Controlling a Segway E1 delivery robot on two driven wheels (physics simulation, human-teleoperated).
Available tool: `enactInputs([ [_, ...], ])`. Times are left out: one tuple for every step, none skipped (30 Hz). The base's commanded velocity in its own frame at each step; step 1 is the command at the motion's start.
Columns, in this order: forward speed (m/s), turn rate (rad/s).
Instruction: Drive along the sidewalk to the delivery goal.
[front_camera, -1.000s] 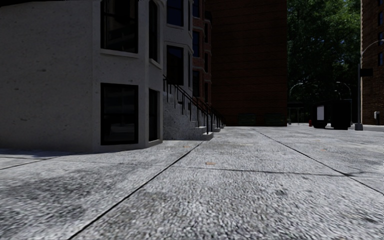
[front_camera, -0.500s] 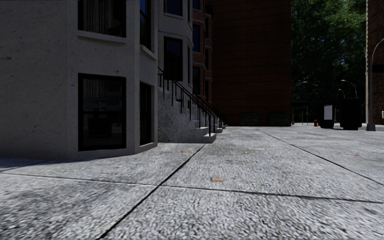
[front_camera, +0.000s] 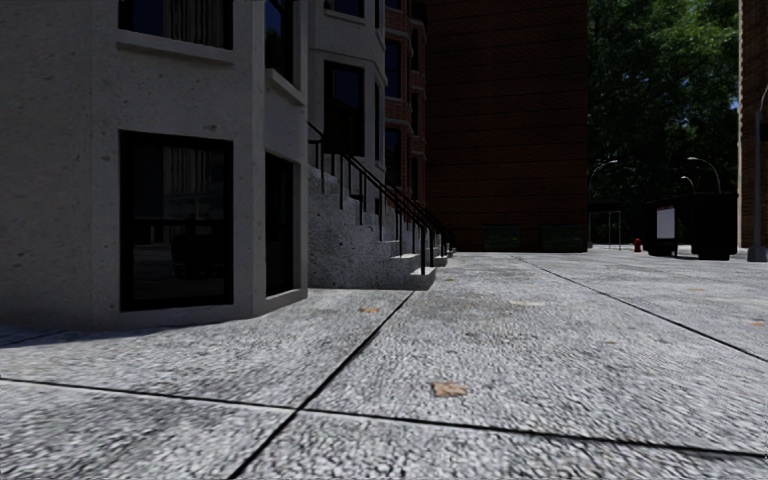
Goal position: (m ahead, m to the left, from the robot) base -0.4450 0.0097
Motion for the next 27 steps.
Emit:
enactInputs([
  [0.00, 0.00],
  [0.00, 0.00],
  [0.00, 0.00],
  [0.00, 0.00],
  [0.00, 0.00],
  [0.00, 0.00],
  [0.00, 0.00],
  [0.00, 0.00],
  [0.00, 0.00],
  [0.00, 0.00],
  [0.00, 0.00],
  [0.00, 0.00],
  [0.00, 0.00],
  [0.00, 0.00],
  [0.00, 0.00],
  [0.00, 0.00],
  [0.00, 0.00],
  [0.00, 0.00],
  [0.00, 0.00],
  [0.00, 0.00],
  [0.00, 0.00],
  [0.00, 0.00],
  [0.00, 0.00],
  [0.00, 0.00],
  [0.00, 0.00],
  [0.00, 0.00],
  [0.00, 0.00],
])
